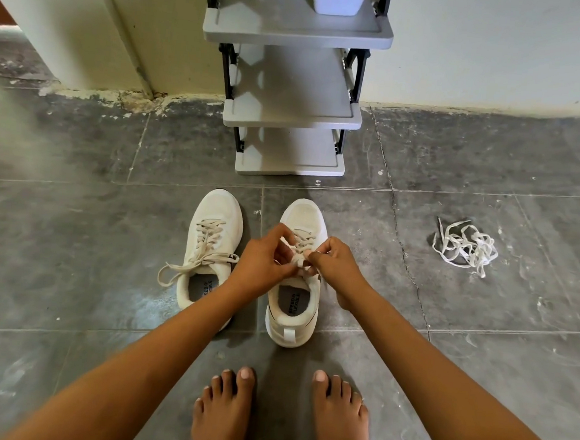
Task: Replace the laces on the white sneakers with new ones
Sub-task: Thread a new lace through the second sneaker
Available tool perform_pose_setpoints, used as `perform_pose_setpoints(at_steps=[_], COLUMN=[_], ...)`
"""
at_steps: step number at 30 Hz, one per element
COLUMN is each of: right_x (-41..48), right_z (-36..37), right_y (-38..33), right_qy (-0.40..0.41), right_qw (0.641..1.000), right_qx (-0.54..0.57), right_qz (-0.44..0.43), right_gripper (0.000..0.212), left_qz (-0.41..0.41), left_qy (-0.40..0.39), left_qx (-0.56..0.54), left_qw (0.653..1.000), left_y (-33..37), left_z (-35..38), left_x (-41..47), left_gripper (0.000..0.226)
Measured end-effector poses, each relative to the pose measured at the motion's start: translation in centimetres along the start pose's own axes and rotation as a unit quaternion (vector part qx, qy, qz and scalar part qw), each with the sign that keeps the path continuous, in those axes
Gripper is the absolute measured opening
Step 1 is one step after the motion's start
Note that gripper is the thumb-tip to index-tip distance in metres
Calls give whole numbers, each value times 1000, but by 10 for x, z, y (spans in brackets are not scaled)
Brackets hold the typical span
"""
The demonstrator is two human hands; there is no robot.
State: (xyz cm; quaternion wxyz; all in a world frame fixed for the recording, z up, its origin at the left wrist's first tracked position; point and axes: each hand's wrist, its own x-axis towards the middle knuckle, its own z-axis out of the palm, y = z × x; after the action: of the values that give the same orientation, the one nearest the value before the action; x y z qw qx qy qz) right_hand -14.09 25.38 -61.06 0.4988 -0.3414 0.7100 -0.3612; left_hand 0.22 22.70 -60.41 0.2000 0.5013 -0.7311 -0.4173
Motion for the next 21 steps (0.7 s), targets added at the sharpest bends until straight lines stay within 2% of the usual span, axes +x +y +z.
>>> perform_pose_setpoints(at_steps=[4,8,14,18,21], right_x=[-4,-3,-5,-5,-4], right_z=[-2,-4,-3,-4,-3], right_y=[-3,-4,-9,-9,-7], right_qy=[-31,-45,-70,-74,-74], right_qw=[998,995,975,961,951], right_qx=[39,74,197,247,281], right_qz=[27,56,82,98,104], right_gripper=[15,10,12,16,19], left_qz=[44,45,-31,-101,-130], left_qy=[32,59,95,111,100], left_qx=[16,19,-132,-291,-345], left_qw=[998,997,986,945,924], left_y=[1,1,2,7,9], left_z=[2,-1,3,3,5], left_x=[1,4,1,1,-1], left_gripper=[18,10,13,9,8])
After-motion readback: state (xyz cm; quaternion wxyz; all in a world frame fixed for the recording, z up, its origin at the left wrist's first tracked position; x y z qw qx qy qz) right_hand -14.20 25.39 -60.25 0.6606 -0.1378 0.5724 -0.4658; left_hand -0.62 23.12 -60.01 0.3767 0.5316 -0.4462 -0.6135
